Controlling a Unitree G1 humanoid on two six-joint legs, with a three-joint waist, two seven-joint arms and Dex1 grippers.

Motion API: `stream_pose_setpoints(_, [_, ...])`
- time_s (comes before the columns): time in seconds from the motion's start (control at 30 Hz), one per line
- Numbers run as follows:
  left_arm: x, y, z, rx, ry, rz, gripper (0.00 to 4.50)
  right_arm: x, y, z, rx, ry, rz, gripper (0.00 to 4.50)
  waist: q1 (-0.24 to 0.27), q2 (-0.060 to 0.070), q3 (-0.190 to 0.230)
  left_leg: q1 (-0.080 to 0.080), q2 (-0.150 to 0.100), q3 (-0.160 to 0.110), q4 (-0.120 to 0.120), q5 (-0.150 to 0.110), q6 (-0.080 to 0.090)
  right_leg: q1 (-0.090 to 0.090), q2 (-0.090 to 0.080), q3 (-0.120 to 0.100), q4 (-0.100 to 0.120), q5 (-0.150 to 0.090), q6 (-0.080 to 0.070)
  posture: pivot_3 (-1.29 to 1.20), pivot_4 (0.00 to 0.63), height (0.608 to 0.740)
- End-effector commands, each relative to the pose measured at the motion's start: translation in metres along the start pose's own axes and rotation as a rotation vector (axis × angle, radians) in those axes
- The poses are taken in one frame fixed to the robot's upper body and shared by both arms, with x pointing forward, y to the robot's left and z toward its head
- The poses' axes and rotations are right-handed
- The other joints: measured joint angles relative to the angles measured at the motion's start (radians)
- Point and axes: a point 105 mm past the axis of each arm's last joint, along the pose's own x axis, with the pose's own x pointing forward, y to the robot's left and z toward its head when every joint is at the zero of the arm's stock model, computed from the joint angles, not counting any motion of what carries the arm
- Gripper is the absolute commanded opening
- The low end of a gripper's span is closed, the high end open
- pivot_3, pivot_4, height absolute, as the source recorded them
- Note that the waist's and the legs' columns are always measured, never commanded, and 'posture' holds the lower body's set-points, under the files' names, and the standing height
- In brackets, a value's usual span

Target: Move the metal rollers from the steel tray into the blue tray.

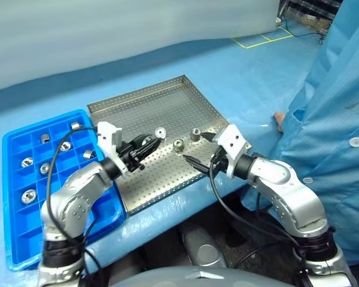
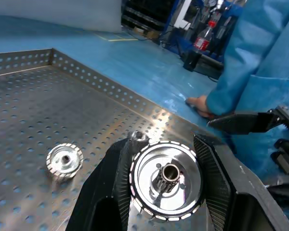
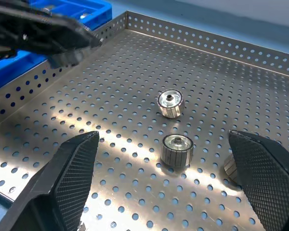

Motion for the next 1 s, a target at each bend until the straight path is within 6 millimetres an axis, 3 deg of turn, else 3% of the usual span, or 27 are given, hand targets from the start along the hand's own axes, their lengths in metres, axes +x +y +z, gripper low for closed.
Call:
stream_pose_setpoints(0.03, [-0.032, 0.009, 0.013, 0.244, 0.046, 0.155, 1.77, 0.005, 0.009, 0.013, -0.002, -0.063, 0.079, 4.50, 0.017, -0.001, 0.000, 0.000, 0.000, 0.000, 0.000, 0.000, 0.000, -0.001, 0.000, 0.000, 0.000, 0.000, -0.001, -0.17, 0.150, 0.740])
stream_pose_setpoints(0.13, [-0.063, 0.009, 0.027, 0.334, 0.029, 0.228, 1.77, 0.006, 0.022, 0.014, 0.066, -0.082, 0.195, 4.50, 0.062, 0.000, 0.001, -0.001, 0.002, -0.001, -0.003, 0.000, 0.000, -0.003, 0.000, -0.001, 0.001, -0.002, -0.004, -0.12, 0.150, 0.740])
stream_pose_setpoints(0.3, [-0.098, 0.007, 0.038, 0.434, 0.060, 0.334, 1.77, 0.013, 0.023, 0.013, 0.064, -0.085, 0.224, 4.50, 0.151, 0.000, 0.001, -0.004, 0.002, -0.001, -0.003, -0.001, -0.002, -0.005, -0.001, -0.003, 0.000, -0.004, -0.006, -0.03, 0.150, 0.740])
stream_pose_setpoints(0.57, [-0.142, 0.015, 0.006, 0.395, 0.250, 0.485, 1.77, 0.024, 0.025, 0.012, 0.045, -0.080, 0.271, 4.50, 0.261, 0.000, 0.001, -0.004, 0.003, 0.000, -0.002, -0.001, -0.002, -0.006, -0.001, -0.004, 0.001, -0.008, -0.012, 0.05, 0.150, 0.740])
stream_pose_setpoints(0.77, [-0.157, 0.029, -0.007, 0.315, 0.256, 0.607, 1.77, 0.027, 0.025, 0.011, 0.026, -0.068, 0.292, 4.50, 0.308, 0.000, 0.001, -0.003, 0.003, 0.001, 0.000, -0.001, -0.002, -0.004, -0.001, -0.006, 0.001, -0.008, -0.012, 0.07, 0.150, 0.740])
stream_pose_setpoints(1.0, [-0.160, 0.041, -0.019, 0.262, 0.270, 0.654, 1.77, 0.028, 0.025, 0.010, 0.007, -0.058, 0.294, 4.50, 0.322, 0.000, 0.001, -0.002, 0.003, 0.001, 0.001, -0.001, -0.002, -0.003, -0.001, -0.007, 0.001, -0.008, -0.013, 0.06, 0.150, 0.740])
